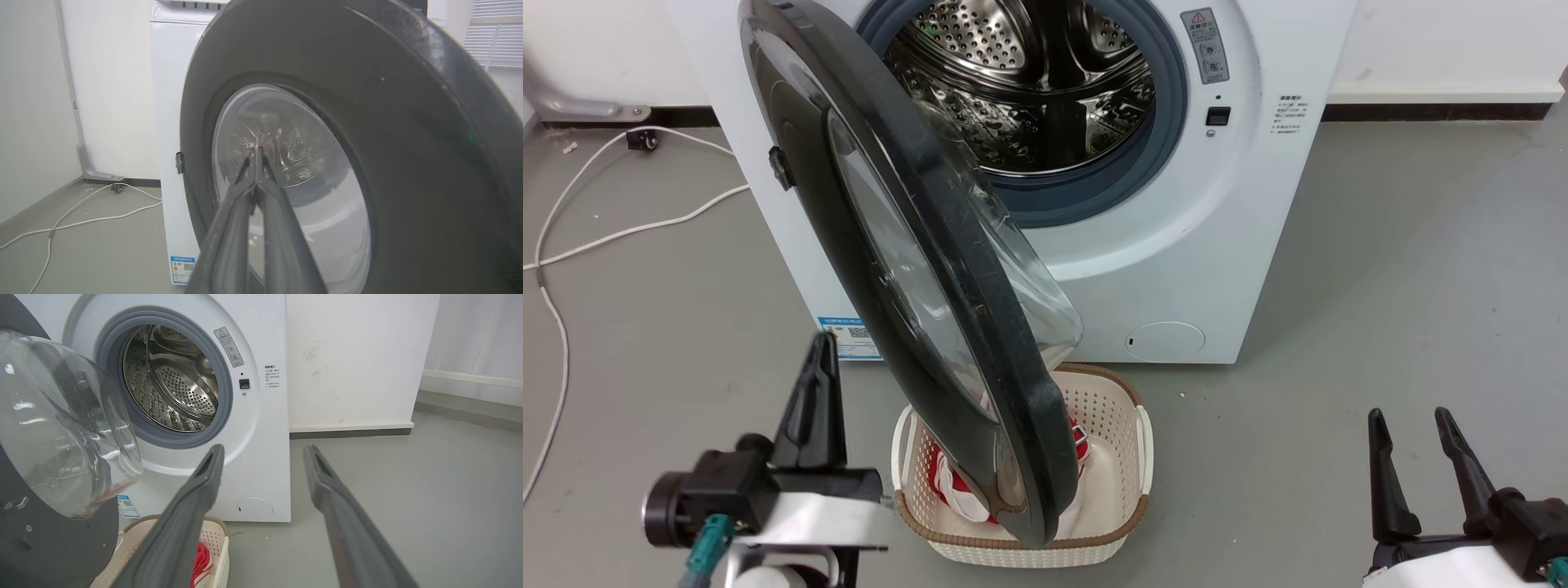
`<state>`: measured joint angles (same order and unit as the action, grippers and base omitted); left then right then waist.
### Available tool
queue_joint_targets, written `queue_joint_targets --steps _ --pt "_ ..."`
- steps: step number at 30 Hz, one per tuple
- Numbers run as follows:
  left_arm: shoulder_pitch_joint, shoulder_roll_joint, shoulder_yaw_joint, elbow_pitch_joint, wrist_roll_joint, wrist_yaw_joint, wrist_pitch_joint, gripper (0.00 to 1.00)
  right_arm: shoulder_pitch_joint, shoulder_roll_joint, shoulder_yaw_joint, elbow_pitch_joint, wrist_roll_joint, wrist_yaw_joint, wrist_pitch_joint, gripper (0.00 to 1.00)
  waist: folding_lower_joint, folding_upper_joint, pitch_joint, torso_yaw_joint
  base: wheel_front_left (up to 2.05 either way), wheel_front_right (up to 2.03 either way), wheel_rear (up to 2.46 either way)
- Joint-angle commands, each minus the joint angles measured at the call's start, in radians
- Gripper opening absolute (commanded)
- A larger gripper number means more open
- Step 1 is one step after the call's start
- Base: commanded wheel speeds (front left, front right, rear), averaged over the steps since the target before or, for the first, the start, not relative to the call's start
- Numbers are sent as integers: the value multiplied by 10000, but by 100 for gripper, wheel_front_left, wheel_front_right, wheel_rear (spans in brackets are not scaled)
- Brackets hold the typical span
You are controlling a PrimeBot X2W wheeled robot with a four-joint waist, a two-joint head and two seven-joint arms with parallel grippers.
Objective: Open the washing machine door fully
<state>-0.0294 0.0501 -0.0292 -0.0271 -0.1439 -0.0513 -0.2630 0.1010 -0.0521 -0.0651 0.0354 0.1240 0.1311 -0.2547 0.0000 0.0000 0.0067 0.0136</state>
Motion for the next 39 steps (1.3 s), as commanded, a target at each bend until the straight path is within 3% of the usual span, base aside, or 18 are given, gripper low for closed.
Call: queue_joint_targets --steps 1,13,21,29,34,39 --pt "-116 2 25 -115 -17 52 -26 0 -116 36 -8 24 53 -6 -46 100 0 0 2 13 0 0 0" --pt "-1231 1 129 -3303 349 288 -25 0 -177 35 -33 129 87 -6 -92 100 0 0 19 79 0 0 0" --pt "-1886 2 -935 -4940 300 75 -24 0 -167 35 -134 178 22 -6 -90 100 0 0 14 24 0 0 0" --pt "-1700 5 -3328 -4827 -272 -387 183 0 -84 33 -136 272 23 -6 -90 100 0 0 -99 -51 0 0 0" --pt "-1137 28 -4831 -4368 -831 -553 1041 0 -2 33 -172 283 62 -6 -69 100 0 0 -157 -28 0 0 0" --pt "-326 94 -5189 -3694 -1232 -328 1824 0 16 33 -105 298 96 -6 -36 100 0 0 -183 -1 0 0 0"
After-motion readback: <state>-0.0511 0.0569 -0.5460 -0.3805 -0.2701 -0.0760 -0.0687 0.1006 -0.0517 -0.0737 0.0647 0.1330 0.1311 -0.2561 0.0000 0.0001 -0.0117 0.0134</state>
